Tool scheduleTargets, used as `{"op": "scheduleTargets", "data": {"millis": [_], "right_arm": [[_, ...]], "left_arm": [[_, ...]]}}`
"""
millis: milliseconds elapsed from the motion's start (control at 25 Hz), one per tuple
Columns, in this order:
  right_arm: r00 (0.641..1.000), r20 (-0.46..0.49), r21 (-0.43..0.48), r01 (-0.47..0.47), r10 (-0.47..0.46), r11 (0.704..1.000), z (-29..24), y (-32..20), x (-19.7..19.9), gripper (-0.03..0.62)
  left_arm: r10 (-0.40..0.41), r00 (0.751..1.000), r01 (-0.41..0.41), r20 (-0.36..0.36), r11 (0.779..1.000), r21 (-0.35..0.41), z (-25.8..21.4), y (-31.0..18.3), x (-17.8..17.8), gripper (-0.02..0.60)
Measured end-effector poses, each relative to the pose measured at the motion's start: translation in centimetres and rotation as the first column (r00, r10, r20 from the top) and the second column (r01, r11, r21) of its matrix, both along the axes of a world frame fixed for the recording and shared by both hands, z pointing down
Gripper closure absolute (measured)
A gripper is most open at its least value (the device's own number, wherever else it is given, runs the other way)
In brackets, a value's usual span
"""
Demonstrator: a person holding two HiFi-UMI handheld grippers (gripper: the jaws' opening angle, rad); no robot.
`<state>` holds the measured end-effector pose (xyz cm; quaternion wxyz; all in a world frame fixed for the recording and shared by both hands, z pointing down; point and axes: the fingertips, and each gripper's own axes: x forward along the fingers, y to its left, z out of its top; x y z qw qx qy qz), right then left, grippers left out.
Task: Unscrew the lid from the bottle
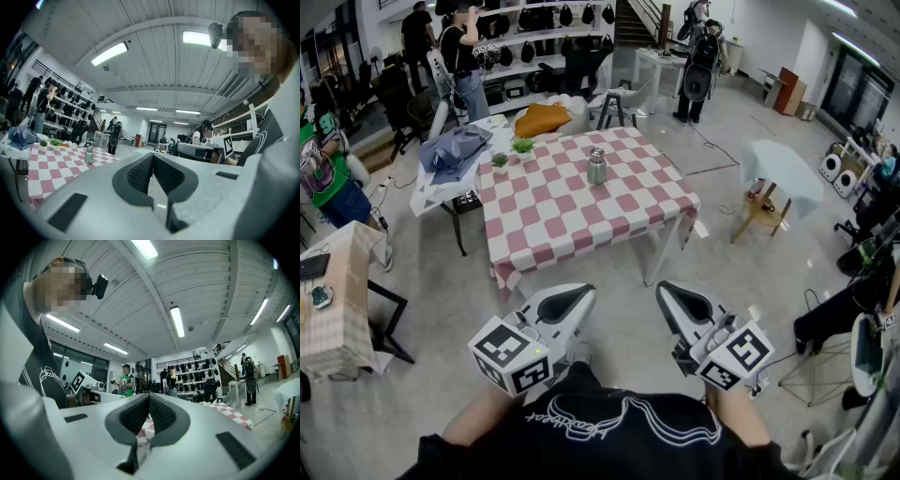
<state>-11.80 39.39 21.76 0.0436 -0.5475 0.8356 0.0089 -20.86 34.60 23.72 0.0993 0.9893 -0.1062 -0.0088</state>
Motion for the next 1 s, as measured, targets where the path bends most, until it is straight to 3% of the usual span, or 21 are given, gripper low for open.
{"op": "scheduleTargets", "data": {"millis": [280, 520, 720, 760, 840, 1000], "right_arm": [[1.000, 0.000, 0.005, -0.024, 0.024, 1.000, -0.1, 0.6, 0.1, 0.589], [0.994, 0.044, 0.019, -0.099, 0.098, 0.995, -0.7, 0.9, 2.1, 0.587], [0.992, 0.035, 0.000, -0.125, 0.125, 0.992, -0.6, 0.3, 3.2, 0.451], [0.991, 0.030, -0.003, -0.127, 0.127, 0.992, -0.5, 0.1, 3.3, 0.429], [0.991, 0.022, -0.011, -0.128, 0.128, 0.992, -0.2, -0.4, 3.5, 0.399], [0.990, 0.014, -0.024, -0.138, 0.138, 0.990, 0.3, -2.0, 4.2, 0.337]], "left_arm": [[-0.007, 1.000, 0.007, -0.006, 1.000, 0.011, -0.2, 0.3, -0.4, 0.577], [-0.013, 1.000, 0.012, 0.014, 0.999, 0.030, -0.1, 0.1, -0.4, 0.575], [-0.024, 0.999, 0.022, 0.036, 0.999, 0.050, 0.3, -0.7, -0.4, 0.574], [-0.028, 0.999, 0.026, 0.037, 0.999, 0.047, 0.4, -1.1, -0.4, 0.555], [-0.031, 0.999, 0.029, 0.041, 0.999, 0.045, 0.6, -1.8, -0.1, 0.452], [-0.041, 0.998, 0.037, 0.057, 0.998, 0.056, 1.3, -3.5, 0.8, 0.375]]}}
